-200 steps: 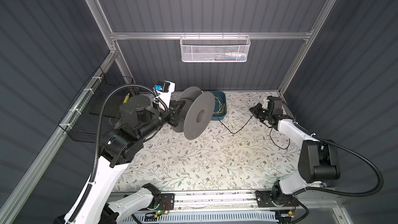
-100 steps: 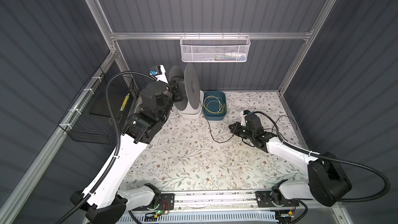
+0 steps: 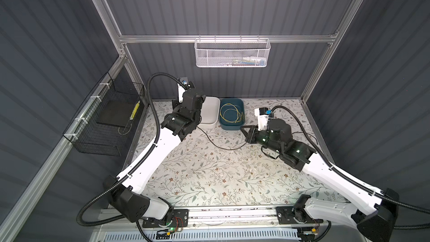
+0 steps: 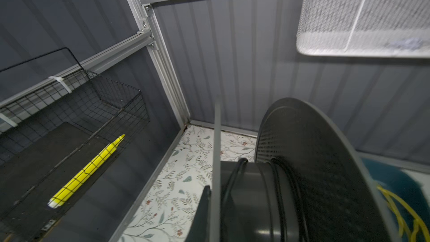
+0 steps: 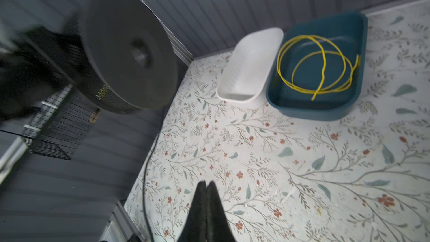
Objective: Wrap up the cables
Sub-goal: 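Carry the cable to the far corner with the right gripper while left holds spool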
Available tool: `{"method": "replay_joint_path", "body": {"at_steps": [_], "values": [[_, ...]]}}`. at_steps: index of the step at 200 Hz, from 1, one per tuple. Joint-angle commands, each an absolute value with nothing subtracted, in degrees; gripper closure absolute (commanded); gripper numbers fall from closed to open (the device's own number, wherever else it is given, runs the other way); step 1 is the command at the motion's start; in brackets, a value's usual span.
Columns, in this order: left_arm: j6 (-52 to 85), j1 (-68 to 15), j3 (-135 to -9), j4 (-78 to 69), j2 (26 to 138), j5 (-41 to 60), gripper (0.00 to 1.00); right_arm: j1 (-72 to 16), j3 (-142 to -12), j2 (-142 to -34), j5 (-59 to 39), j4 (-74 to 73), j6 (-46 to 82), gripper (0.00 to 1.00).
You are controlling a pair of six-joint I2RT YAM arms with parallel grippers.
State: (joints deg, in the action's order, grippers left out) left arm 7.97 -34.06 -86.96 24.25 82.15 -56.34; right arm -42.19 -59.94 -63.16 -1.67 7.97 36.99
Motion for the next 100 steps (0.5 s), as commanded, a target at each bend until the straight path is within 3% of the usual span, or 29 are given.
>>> {"method": "replay_joint_path", "body": {"at_steps": [1, 100], "values": [[2.9, -33.9, -85.3, 22.8, 81.8, -59.4, 1.0, -42.2, -66.0, -62.1, -1.7, 13.7, 32.3, 1.0], [2.6, -35.0, -78.7, 43.6, 77.5, -43.9, 1.0, -30.7, -85.4, -71.0, -14.2, 16.3, 32.8, 1.0]]}}
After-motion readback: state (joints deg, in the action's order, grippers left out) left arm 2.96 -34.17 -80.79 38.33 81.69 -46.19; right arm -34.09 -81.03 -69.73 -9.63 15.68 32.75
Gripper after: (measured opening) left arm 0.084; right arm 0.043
